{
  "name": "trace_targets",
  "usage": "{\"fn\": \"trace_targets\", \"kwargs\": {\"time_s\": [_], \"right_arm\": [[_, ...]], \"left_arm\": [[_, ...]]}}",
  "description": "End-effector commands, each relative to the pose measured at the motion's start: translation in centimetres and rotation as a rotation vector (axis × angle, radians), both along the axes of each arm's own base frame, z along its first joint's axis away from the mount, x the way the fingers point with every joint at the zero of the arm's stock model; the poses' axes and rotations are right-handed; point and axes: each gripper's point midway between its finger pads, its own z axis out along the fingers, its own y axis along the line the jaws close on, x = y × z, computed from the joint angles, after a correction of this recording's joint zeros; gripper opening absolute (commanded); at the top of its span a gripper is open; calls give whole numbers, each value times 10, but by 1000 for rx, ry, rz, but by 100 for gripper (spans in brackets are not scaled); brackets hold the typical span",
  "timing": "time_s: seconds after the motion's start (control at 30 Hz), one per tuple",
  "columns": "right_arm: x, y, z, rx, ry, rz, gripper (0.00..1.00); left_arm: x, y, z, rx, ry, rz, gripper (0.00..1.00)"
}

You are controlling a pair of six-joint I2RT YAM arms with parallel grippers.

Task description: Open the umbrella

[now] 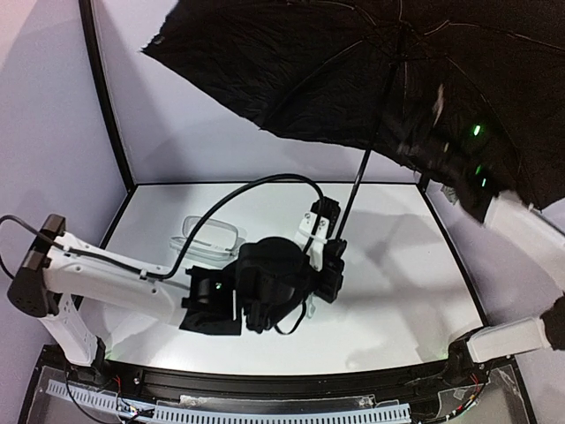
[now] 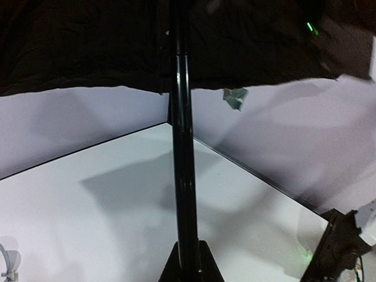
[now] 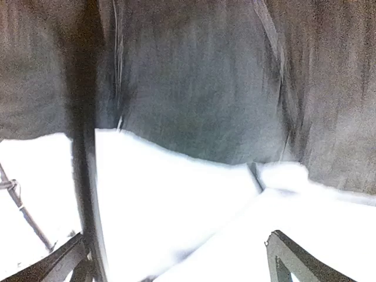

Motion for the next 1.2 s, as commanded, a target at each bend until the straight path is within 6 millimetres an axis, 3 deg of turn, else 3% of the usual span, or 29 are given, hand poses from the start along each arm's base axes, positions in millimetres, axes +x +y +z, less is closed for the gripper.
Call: {"fn": "trace_targets", "kwargs": {"time_s": [0.0,0.03,0.13,0.2,0.27,0.37,0.5,0.63,0.83,0.97,1.17], "right_arm": [[-29,13,-70,-58,122,86,99],[-36,10,-77,-65,133,78,99],[-57,-1,-97,-113,131,48,99],[-73,-11,-96,-117,102,10,99],[-78,-24,-95,-102,77,-62,99],[-77,-42,-76,-66,11,-192,98],[-75,-56,-35,20,-109,-280,95],[-57,-58,-6,93,-140,-328,89],[3,-56,9,165,-8,-414,73],[34,-54,16,192,104,-449,71],[49,-63,11,282,159,-499,58]], "left_arm": [[24,18,92,-279,-123,69,1],[28,22,96,-283,-157,99,1],[48,24,82,-229,-164,125,1],[64,22,68,-239,-114,90,1],[67,18,59,-261,-75,49,1],[63,6,44,-229,-15,-17,1],[47,-5,39,-289,127,-124,1],[28,-15,38,-387,268,-251,1],[7,-31,46,-411,315,-287,1],[-1,-38,49,-423,311,-271,1],[-4,-44,47,-421,308,-253,1]]}}
